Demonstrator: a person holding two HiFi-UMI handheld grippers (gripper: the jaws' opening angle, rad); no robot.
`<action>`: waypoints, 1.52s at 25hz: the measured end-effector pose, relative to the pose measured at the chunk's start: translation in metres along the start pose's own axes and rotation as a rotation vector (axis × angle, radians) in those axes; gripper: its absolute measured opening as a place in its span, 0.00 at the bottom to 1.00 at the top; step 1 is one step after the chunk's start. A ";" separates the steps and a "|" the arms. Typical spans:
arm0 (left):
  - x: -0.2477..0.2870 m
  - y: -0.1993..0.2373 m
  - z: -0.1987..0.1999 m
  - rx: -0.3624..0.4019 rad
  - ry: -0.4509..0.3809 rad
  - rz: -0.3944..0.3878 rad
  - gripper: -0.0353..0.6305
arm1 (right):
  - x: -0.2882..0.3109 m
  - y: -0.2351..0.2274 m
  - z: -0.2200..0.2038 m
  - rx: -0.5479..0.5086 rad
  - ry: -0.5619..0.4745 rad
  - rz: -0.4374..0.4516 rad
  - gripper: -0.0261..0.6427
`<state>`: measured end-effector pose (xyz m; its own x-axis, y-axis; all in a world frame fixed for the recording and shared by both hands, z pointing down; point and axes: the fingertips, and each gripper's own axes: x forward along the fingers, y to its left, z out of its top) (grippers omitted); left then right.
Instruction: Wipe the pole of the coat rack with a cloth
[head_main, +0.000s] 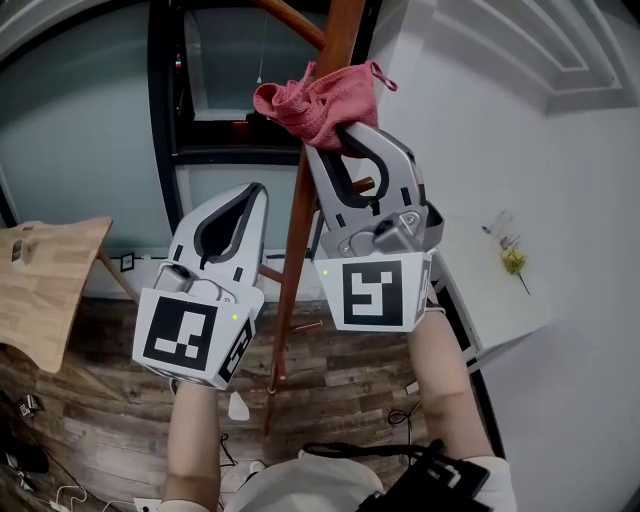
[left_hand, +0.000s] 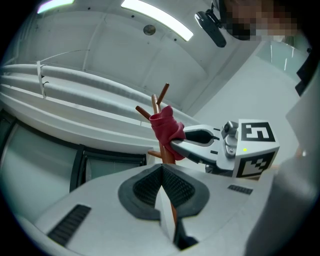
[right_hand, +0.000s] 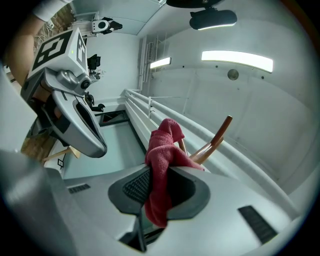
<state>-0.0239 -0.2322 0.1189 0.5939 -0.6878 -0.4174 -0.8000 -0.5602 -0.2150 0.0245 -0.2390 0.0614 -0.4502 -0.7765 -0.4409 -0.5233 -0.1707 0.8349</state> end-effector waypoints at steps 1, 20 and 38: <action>-0.001 0.001 -0.002 0.000 0.003 0.001 0.07 | -0.001 0.002 0.000 0.006 -0.002 0.000 0.16; -0.010 0.007 -0.010 -0.021 0.031 0.017 0.07 | -0.007 0.025 -0.008 0.030 0.024 0.049 0.16; -0.012 0.006 -0.022 -0.039 0.062 0.013 0.07 | -0.014 0.042 -0.014 0.049 0.043 0.081 0.16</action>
<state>-0.0343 -0.2372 0.1422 0.5887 -0.7215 -0.3644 -0.8043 -0.5678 -0.1753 0.0186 -0.2435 0.1073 -0.4615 -0.8121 -0.3571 -0.5216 -0.0773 0.8497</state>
